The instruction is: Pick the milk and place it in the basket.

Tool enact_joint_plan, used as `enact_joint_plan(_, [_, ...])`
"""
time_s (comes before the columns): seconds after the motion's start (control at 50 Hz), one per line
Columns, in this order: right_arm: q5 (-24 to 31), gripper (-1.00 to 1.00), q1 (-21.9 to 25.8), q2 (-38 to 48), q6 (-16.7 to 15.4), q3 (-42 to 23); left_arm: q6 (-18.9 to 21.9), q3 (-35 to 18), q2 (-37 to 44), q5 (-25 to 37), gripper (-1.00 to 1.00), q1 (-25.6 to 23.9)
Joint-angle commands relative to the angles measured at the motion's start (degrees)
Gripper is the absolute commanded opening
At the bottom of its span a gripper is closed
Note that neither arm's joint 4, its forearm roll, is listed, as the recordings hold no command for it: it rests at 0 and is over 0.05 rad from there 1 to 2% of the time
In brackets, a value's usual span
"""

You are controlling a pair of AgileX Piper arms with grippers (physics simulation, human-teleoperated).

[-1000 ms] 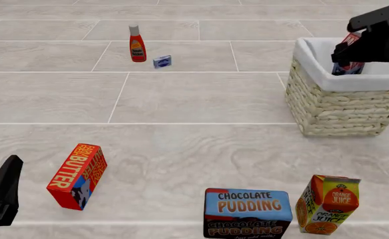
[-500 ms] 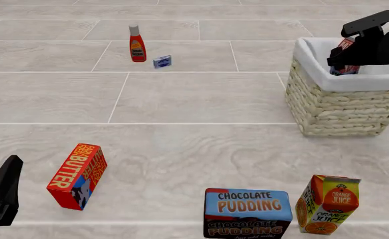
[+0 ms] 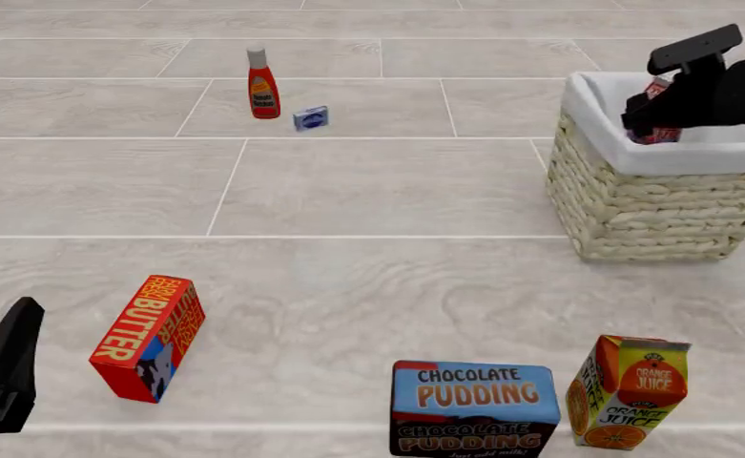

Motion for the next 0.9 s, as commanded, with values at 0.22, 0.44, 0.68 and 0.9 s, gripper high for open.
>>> enact_joint_plan(0.22, [0.07, 1.0, -0.46, -0.53, 1.4, -1.51, 0.01, 0.0, 0.0, 0.0, 1.0, 0.01])
enact_joint_plan(0.44, [0.11, 1.0, -0.42, -1.17, 1.51, -1.21, 0.01, 0.0, -0.01, 0.0, 1.0, 0.0])
enact_joint_plan(0.68, [0.67, 1.0, -0.08, -5.16, 2.37, 0.11, 0.0, 0.0, 0.0, 0.0, 1.0, 0.0])
enact_joint_plan(0.9, [-0.53, 1.0, 0.59, -11.99, 3.61, 4.95, 0.01, 0.0, -0.01, 0.0, 1.0, 0.0])
